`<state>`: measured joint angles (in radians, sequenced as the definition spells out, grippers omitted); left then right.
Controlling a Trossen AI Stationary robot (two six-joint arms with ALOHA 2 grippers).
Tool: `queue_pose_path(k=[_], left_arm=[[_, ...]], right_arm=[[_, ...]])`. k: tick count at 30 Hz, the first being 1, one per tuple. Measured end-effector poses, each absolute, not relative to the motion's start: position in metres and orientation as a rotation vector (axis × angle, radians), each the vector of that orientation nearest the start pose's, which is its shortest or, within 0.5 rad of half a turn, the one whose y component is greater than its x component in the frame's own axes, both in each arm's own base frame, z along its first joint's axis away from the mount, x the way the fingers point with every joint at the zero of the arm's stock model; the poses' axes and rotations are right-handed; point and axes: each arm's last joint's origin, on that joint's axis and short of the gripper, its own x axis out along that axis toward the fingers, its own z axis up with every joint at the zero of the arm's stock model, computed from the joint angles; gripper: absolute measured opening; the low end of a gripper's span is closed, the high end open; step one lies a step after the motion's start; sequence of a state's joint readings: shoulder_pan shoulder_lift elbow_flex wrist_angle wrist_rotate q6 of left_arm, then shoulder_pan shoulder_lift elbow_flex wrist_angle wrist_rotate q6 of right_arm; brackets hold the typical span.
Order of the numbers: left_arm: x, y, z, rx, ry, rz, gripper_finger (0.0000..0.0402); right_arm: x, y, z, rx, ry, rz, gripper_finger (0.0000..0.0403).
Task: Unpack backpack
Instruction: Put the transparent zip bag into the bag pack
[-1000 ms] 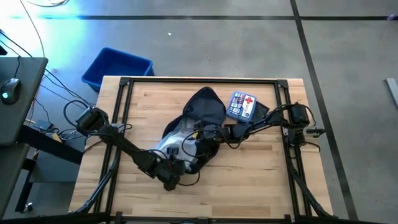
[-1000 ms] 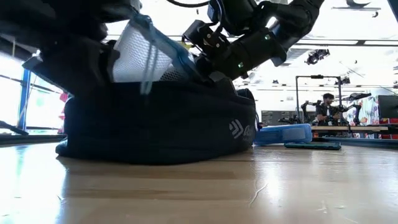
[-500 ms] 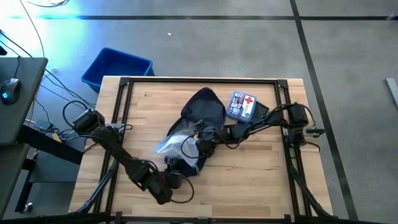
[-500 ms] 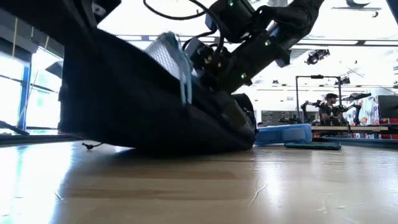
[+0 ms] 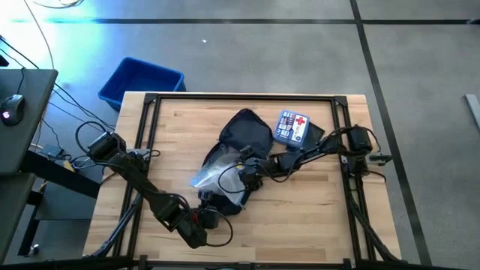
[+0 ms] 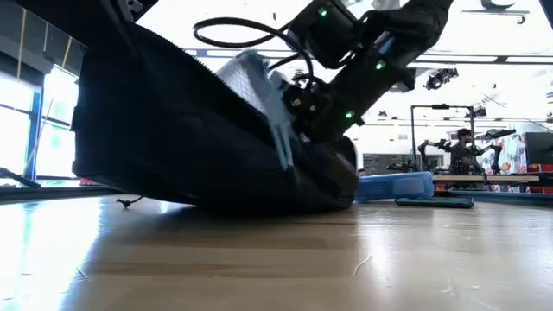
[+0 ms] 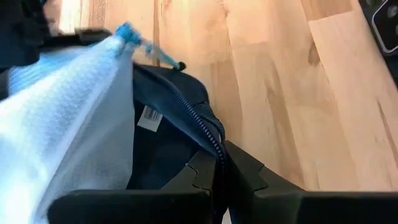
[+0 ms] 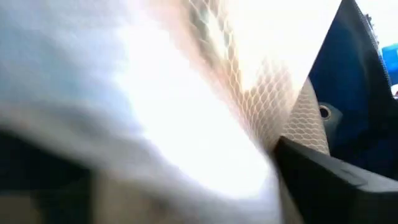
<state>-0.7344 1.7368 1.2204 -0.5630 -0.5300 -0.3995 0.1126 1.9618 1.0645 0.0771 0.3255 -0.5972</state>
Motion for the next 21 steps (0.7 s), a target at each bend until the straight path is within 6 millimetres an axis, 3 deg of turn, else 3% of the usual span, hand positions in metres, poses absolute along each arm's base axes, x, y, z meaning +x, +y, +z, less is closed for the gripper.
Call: queue_pose_path(k=[5, 13, 21], left_arm=[[0.27, -0.224, 0.214, 0.248, 0.877, -0.001, 0.0], [0.269, -0.224, 0.214, 0.247, 0.878, -0.005, 0.0], [0.269, -0.224, 0.214, 0.249, 0.885, -0.007, 0.0]], right_arm=[[0.374, 0.043, 0.137, -0.757, 0.89, 0.04, 0.0373], [0.355, 0.057, 0.172, -0.771, 0.885, 0.102, 0.0358], [0.347, 0.06, 0.206, -0.372, 0.723, 0.388, 0.0315]])
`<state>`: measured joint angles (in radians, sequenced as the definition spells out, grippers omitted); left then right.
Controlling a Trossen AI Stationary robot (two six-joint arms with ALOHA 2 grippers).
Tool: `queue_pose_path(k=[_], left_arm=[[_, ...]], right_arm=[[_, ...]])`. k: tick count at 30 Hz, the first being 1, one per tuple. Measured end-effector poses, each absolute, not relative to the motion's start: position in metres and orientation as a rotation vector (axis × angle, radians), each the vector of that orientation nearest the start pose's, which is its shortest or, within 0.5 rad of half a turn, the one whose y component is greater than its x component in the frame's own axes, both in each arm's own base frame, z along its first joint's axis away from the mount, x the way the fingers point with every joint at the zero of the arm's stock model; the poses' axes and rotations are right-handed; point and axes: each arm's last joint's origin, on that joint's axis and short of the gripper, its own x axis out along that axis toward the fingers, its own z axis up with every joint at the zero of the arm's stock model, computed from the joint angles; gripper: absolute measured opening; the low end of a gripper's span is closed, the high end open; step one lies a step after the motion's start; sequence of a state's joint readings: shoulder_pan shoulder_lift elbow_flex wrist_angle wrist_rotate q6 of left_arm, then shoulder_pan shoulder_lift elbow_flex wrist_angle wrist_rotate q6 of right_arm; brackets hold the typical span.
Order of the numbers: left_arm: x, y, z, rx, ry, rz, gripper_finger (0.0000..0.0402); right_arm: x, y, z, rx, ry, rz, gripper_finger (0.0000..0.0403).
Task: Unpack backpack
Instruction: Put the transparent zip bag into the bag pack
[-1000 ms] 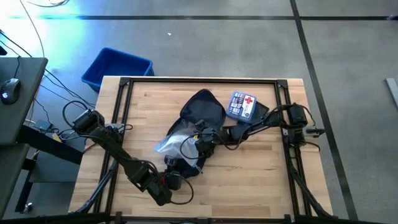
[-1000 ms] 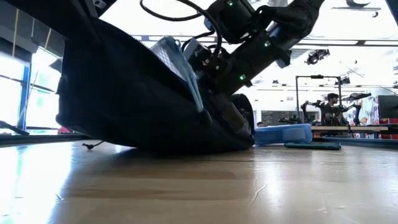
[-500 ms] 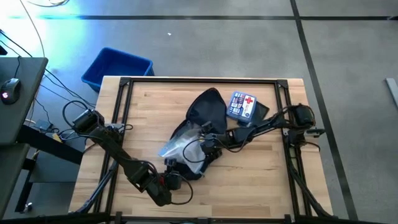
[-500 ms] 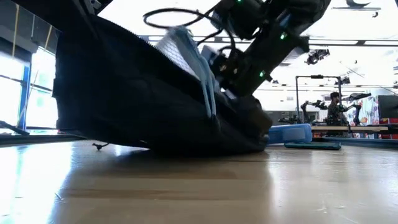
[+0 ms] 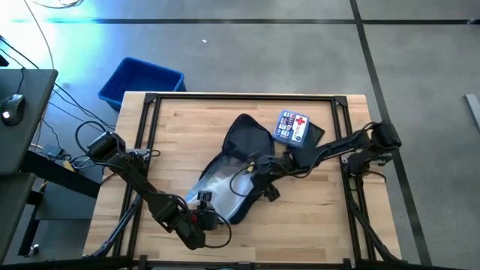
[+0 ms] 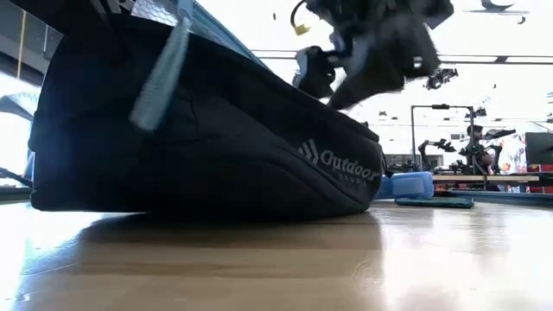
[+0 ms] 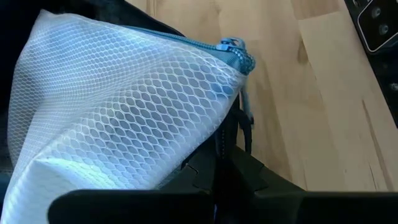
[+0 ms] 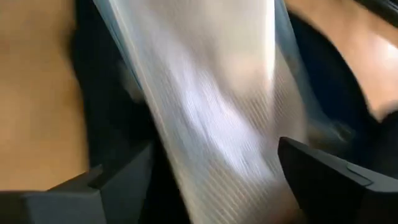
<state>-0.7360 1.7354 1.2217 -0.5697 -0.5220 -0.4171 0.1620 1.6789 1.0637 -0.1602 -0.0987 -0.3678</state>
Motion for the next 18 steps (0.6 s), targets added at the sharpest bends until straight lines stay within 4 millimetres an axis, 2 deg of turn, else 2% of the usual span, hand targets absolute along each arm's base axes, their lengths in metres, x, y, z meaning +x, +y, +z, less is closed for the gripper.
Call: queue_pose_path(k=[4, 7, 12, 15, 18], left_arm=[[0.269, -0.224, 0.214, 0.249, 0.885, -0.005, 0.0], [0.269, -0.224, 0.214, 0.25, 0.884, -0.003, 0.0], [0.27, -0.223, 0.214, 0.254, 0.88, 0.006, 0.0], [0.271, -0.222, 0.214, 0.259, 0.881, 0.006, 0.0], [0.271, -0.221, 0.214, 0.257, 0.887, 0.001, 0.0]], right_arm=[[0.363, 0.06, 0.217, -0.182, 0.507, 0.505, 0.0284], [0.377, 0.063, 0.213, -0.096, 0.393, 0.548, 0.0246], [0.393, 0.072, 0.178, -0.003, 0.364, 0.677, 0.0165], [0.396, 0.073, 0.148, -0.029, 0.48, 0.612, 0.0111], [0.395, 0.061, 0.128, -0.071, 0.604, 0.526, 0.0059]])
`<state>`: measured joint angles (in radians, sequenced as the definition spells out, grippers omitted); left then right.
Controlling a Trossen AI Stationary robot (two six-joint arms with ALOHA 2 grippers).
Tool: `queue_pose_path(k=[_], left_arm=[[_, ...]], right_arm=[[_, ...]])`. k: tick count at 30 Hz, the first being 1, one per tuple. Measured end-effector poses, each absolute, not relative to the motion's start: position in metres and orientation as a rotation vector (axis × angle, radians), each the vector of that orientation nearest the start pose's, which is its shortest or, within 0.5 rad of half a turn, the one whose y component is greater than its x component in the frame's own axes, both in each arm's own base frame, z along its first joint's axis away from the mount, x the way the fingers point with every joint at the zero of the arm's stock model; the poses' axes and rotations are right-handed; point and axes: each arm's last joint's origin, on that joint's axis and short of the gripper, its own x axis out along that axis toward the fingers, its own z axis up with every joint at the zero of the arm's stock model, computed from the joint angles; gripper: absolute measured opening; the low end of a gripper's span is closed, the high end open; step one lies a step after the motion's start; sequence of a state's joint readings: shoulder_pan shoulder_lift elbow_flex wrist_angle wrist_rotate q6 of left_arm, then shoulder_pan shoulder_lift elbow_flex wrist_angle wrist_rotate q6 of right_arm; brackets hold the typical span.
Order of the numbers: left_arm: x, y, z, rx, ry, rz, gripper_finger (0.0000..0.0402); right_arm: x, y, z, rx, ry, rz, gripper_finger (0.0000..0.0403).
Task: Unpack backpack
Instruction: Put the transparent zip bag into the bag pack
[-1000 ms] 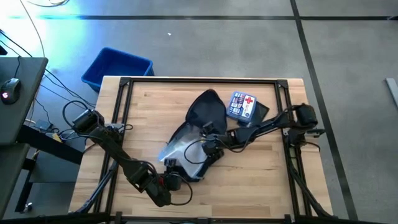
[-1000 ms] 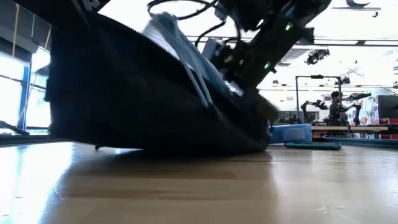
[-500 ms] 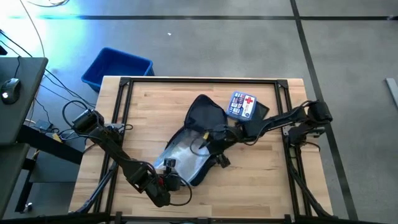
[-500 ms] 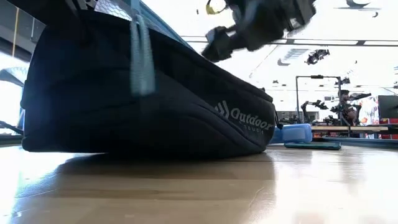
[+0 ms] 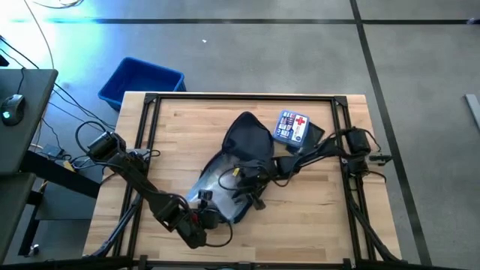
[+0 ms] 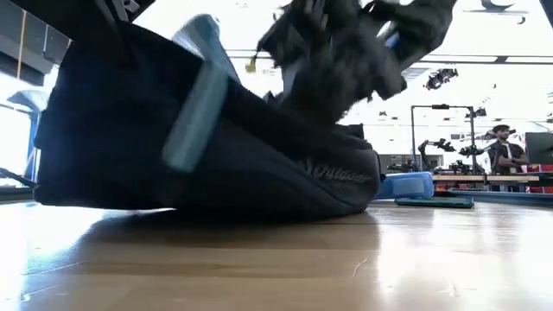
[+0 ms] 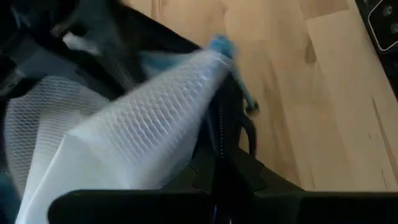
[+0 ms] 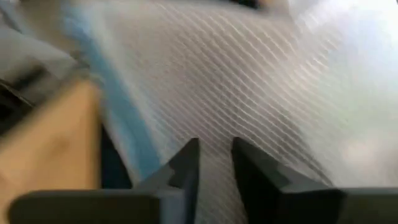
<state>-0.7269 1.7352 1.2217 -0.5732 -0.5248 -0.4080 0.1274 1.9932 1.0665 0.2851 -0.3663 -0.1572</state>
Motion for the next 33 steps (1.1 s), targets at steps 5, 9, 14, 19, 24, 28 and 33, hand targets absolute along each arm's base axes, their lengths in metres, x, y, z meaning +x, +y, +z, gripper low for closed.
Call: queue_pose_path(k=[5, 9, 14, 19, 24, 28, 33], left_arm=[[0.265, -0.227, 0.213, 0.258, 0.903, -0.042, 0.0], [0.264, -0.232, 0.214, 0.255, 0.882, -0.061, 0.0], [0.267, -0.234, 0.216, 0.253, 0.84, -0.076, 0.0], [0.267, -0.233, 0.216, 0.263, 0.835, -0.056, 0.0], [0.269, -0.231, 0.216, 0.255, 0.825, -0.024, 0.0], [0.271, -0.23, 0.217, 0.231, 0.821, -0.021, 0.0], [0.277, -0.226, 0.216, 0.21, 0.811, -0.012, 0.0]], right_arm=[[0.388, 0.045, 0.117, -0.125, 0.766, 0.378, 0.0006], [0.388, 0.039, 0.114, -0.15, 0.803, 0.237, 0.0009], [0.385, 0.045, 0.121, -0.196, 0.797, 0.243, 0.0001], [0.377, 0.042, 0.144, -0.256, 0.804, 0.184, 0.0005], [0.367, 0.037, 0.175, -0.338, 0.782, 0.074, 0.0021], [0.363, 0.037, 0.203, -0.283, 0.668, 0.104, 0.0072], [0.371, 0.041, 0.213, -0.147, 0.526, 0.181, 0.0158]])
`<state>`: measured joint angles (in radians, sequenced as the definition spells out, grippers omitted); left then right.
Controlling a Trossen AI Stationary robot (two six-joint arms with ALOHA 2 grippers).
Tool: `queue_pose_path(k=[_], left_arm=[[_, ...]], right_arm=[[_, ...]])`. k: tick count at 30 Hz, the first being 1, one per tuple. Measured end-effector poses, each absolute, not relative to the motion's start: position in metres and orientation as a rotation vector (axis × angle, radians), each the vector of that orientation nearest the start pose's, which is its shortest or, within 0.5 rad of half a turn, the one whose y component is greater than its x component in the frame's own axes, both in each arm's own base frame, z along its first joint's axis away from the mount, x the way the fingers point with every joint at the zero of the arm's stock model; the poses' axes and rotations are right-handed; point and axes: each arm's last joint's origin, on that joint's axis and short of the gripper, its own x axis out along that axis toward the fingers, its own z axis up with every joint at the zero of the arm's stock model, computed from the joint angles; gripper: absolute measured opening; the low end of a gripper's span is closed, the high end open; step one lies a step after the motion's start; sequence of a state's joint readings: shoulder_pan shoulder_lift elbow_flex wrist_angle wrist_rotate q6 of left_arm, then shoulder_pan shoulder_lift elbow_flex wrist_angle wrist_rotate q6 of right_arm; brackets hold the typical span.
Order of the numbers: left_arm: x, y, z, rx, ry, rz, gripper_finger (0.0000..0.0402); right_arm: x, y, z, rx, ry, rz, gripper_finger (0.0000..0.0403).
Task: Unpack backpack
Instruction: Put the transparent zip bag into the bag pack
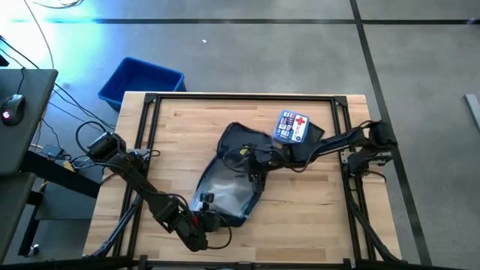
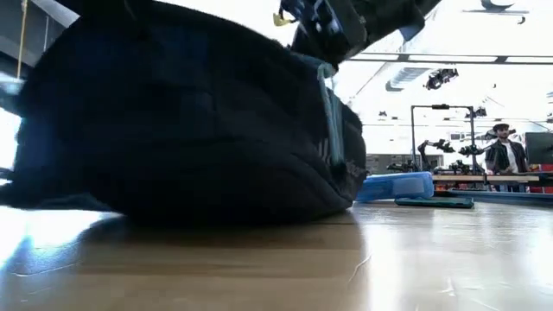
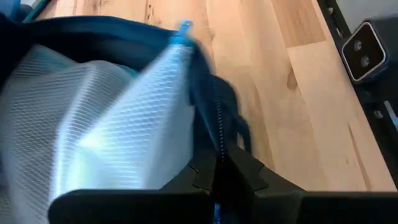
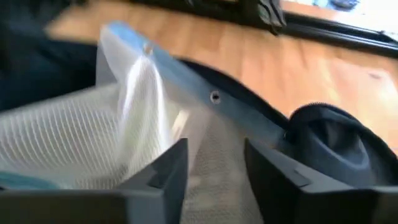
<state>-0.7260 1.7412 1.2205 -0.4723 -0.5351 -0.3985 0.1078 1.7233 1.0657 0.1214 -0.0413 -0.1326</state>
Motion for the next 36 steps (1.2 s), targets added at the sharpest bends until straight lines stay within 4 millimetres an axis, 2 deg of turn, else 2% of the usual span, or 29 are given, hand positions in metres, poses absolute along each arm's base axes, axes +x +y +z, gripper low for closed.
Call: queue_pose_path(k=[4, 8, 12, 15, 20, 25, 32, 36], left_arm=[[0.283, -0.223, 0.216, 0.205, 0.79, 0.022, 0.0], [0.288, -0.217, 0.215, 0.224, 0.765, 0.084, 0.0], [0.293, -0.21, 0.215, 0.229, 0.759, 0.115, 0.0], [0.294, -0.21, 0.215, 0.182, 0.779, 0.092, 0.0], [0.29, -0.217, 0.212, 0.041, 0.871, -0.033, 0.0], [0.283, -0.226, 0.21, -0.064, 0.941, -0.116, 0.0], [0.277, -0.228, 0.208, -0.046, 0.975, -0.117, 0.0001], [0.278, -0.226, 0.208, 0.01, 0.95, -0.078, 0.0]], right_arm=[[0.387, 0.048, 0.197, -0.041, 0.438, 0.332, 0.0193], [0.398, 0.06, 0.167, 0.024, 0.431, 0.488, 0.0192], [0.396, 0.065, 0.132, -0.007, 0.574, 0.541, 0.0174], [0.389, 0.063, 0.12, -0.082, 0.707, 0.505, 0.0155], [0.376, 0.057, 0.118, -0.247, 0.878, 0.404, 0.0124], [0.365, 0.055, 0.114, -0.335, 0.997, 0.421, 0.0103], [0.362, 0.056, 0.115, -0.351, 1.003, 0.448, 0.0088], [0.358, 0.059, 0.126, -0.388, 0.984, 0.447, 0.0087]])
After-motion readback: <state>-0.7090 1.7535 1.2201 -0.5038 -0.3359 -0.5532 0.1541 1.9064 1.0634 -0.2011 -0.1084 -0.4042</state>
